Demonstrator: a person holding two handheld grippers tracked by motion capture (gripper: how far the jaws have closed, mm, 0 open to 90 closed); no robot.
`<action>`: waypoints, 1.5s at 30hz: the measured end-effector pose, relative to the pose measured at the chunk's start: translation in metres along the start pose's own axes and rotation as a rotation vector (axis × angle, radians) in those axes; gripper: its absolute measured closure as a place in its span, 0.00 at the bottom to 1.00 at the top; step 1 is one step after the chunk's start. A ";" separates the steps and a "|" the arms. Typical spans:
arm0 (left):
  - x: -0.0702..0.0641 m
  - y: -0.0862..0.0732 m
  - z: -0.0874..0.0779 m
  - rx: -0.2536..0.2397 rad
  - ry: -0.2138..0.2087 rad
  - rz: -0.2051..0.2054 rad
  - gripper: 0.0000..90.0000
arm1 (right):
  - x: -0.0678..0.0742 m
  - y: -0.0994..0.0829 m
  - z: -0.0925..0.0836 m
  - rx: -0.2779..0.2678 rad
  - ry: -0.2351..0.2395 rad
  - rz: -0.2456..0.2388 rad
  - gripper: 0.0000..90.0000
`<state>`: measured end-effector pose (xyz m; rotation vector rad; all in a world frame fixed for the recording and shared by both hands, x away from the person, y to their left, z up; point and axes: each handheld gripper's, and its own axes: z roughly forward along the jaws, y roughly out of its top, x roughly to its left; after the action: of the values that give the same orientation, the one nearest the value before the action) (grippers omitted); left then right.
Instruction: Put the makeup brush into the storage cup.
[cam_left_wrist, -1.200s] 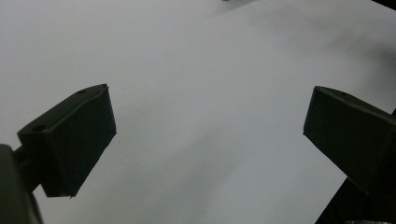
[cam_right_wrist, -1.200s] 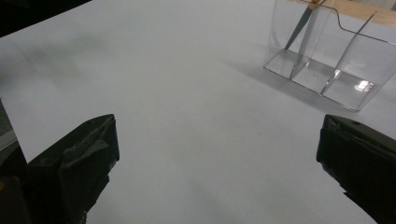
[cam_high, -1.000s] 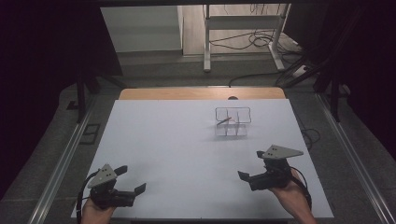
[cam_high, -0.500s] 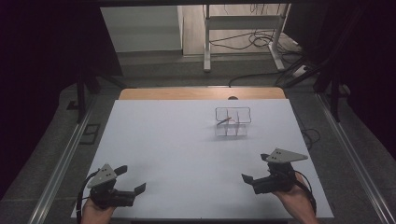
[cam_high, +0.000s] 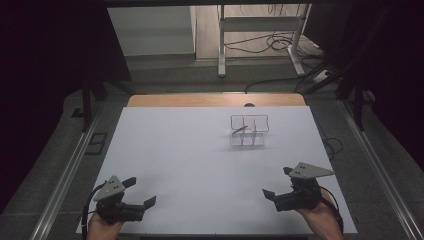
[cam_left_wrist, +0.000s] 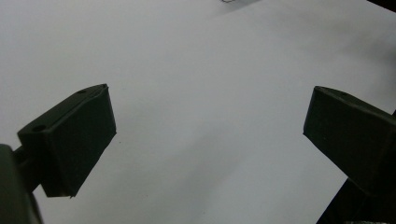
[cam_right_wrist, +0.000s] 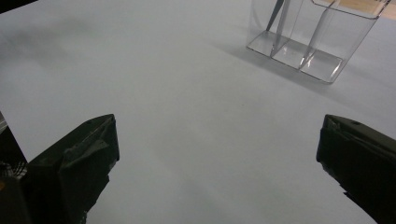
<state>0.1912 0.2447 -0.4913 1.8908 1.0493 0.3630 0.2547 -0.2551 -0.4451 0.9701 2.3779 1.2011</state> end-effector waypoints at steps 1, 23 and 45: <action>0.000 0.000 0.000 0.000 0.000 0.000 0.03 | 0.000 0.000 0.000 0.000 -0.002 0.002 0.00; 0.000 0.000 0.000 0.000 0.001 0.000 0.03 | -0.004 -0.013 -0.014 0.001 -0.032 0.011 0.00; 0.000 0.000 0.000 0.001 0.002 -0.001 0.03 | -0.006 -0.024 -0.023 0.002 -0.059 0.015 0.00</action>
<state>0.1913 0.2448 -0.4914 1.8905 1.0519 0.3637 0.2363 -0.2832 -0.4500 1.0119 2.3299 1.1596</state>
